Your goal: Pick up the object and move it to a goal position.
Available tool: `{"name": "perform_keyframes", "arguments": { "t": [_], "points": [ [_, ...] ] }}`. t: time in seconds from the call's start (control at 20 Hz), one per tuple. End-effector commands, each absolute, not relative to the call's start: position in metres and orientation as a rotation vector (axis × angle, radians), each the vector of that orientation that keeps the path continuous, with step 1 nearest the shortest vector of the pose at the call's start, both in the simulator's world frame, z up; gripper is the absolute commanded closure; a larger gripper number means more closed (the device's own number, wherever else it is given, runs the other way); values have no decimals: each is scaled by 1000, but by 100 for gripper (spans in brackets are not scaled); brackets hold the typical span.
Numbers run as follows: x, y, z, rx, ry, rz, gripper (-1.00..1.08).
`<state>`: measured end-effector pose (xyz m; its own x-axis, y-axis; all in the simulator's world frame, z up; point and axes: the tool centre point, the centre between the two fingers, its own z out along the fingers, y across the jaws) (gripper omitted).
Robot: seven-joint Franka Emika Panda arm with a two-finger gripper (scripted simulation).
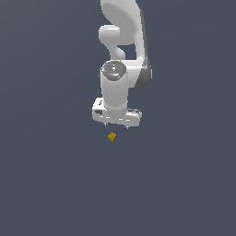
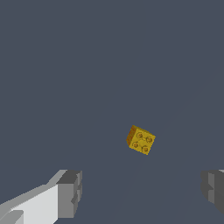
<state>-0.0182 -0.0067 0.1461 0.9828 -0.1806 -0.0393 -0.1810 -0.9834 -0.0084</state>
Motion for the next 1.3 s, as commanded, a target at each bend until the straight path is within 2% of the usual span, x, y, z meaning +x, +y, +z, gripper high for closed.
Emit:
{"name": "perform_keyframes", "arguments": {
  "t": [0.0,0.6,1.25],
  "points": [
    [-19,-10,134,-3107,378,52,-92],
    [-25,-27,83,-3033,809,11,-92],
    [-27,-31,70,-3010,899,2,-92]
  ]
}}
